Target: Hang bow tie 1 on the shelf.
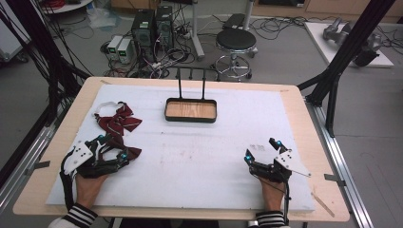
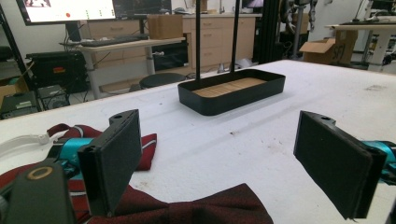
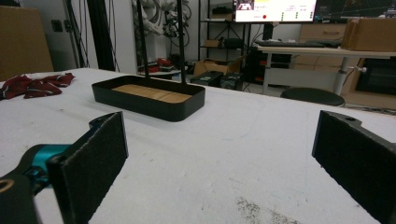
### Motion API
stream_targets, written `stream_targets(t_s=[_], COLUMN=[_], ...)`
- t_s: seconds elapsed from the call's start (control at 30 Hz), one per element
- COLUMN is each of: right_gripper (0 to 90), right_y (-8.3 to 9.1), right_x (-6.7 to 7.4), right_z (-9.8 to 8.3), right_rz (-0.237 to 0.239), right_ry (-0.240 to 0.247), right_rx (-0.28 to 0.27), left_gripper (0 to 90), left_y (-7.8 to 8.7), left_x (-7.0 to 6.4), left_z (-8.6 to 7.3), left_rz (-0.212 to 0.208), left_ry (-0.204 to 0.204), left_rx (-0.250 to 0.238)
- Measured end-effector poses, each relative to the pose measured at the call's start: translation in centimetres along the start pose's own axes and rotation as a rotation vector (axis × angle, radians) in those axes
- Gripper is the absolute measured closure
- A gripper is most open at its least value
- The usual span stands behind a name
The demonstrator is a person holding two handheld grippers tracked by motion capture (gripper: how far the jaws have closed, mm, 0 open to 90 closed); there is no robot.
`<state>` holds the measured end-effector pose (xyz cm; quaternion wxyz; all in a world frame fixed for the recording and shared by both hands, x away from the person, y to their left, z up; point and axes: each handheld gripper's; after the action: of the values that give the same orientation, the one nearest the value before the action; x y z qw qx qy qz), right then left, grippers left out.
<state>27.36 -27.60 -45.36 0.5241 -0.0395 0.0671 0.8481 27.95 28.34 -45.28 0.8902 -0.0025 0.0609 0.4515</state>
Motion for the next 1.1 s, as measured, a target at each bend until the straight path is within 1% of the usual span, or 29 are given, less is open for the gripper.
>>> stream_targets(t_s=[0.2, 0.3, 0.37, 0.57, 0.7, 0.8, 0.83, 0.87, 1.0, 1.07, 1.1], right_gripper=[2.5, 2.5, 2.5, 2.5, 2.5, 2.5, 2.5, 2.5, 2.5, 2.5, 2.5], right_y=[0.0, 0.0, 0.0, 0.0, 0.1, 0.1, 0.1, 0.1, 0.1, 0.1, 0.1], right_x=[0.0, 0.0, -0.1, 0.1, 0.0, 0.0, 0.0, 0.0, 0.0, 0.0, 0.0], right_z=[0.0, 0.0, 0.0, 0.0, 0.0, 0.0, 0.0, 0.0, 0.0, 0.0, 0.0], right_rz=[0.002, 0.0, 0.003, 0.004, 0.005, 0.007, 0.007, 0.007, 0.008, 0.008, 0.007], right_ry=[0.001, 0.002, -0.009, 0.006, 0.001, 0.001, 0.001, 0.001, -0.005, -0.002, -0.008], right_rx=[-0.001, -0.001, -0.003, -0.004, -0.005, -0.004, -0.005, -0.004, -0.004, -0.006, -0.006], left_gripper=[15.8, 15.8, 15.8, 15.8, 15.8, 15.7, 15.8, 15.7, 15.7, 15.7, 15.6], left_y=[0.0, 0.0, -0.1, -0.3, -0.3, -0.4, -0.4, -0.5, -0.9, -1.1, -1.2], left_x=[0.2, 0.1, 0.0, 0.0, -0.1, 0.0, 0.1, 0.3, 0.9, 1.3, 1.6], left_z=[0.0, 0.0, 0.1, 0.2, 0.4, 1.0, 1.3, 1.7, 3.3, 4.2, 4.6], left_rz=[0.0, 0.006, 0.01, 0.019, 0.018, 0.014, 0.015, 0.018, 0.022, 0.028, 0.026], left_ry=[0.018, 0.011, 0.004, 0.002, 0.0, 0.002, -0.003, -0.013, -0.025, -0.032, -0.034], left_rx=[-0.004, -0.001, 0.007, 0.023, 0.036, 0.051, 0.056, 0.067, 0.082, 0.097, 0.103])
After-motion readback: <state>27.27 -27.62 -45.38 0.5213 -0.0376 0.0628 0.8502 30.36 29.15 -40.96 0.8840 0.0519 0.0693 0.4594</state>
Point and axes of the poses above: each handheld gripper's, and its own axes: y roughly backward along the jaws, z roughly out of its top, x roughly to its left, and after that the axes turned 8 degrees about y, right-handed
